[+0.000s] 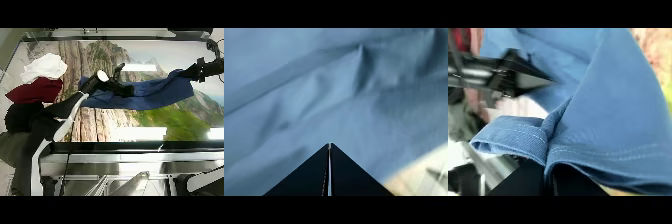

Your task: Fold the shirts.

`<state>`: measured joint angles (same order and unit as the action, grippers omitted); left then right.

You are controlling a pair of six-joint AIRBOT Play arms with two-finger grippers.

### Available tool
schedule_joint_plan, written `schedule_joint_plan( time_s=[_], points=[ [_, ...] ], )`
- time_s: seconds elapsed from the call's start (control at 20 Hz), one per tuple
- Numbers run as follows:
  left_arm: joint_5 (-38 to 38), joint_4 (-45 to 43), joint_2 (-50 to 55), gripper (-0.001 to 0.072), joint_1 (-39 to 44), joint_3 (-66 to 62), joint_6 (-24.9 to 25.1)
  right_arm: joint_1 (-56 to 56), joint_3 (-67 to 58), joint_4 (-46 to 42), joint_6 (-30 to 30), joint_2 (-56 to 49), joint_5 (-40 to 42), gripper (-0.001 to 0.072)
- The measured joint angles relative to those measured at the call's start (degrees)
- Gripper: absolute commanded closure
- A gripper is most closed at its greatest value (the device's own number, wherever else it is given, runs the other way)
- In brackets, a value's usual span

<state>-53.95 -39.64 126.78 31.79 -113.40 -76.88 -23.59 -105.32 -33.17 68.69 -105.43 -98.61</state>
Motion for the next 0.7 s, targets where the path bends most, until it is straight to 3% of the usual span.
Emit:
schedule_joint_plan(
  time_s=[0.35,0.7],
  points=[
    [10.32,0.68,1.49,0.0704,4.26,-0.02,-4.20,0.11,-0.42,15.67,1.01,0.70,-3.58,0.0694],
    [14.32,1.73,2.69,0.0703,6.62,-1.73,-5.86,0.81,-0.50,19.32,1.68,1.53,-4.20,0.0694]
  ],
)
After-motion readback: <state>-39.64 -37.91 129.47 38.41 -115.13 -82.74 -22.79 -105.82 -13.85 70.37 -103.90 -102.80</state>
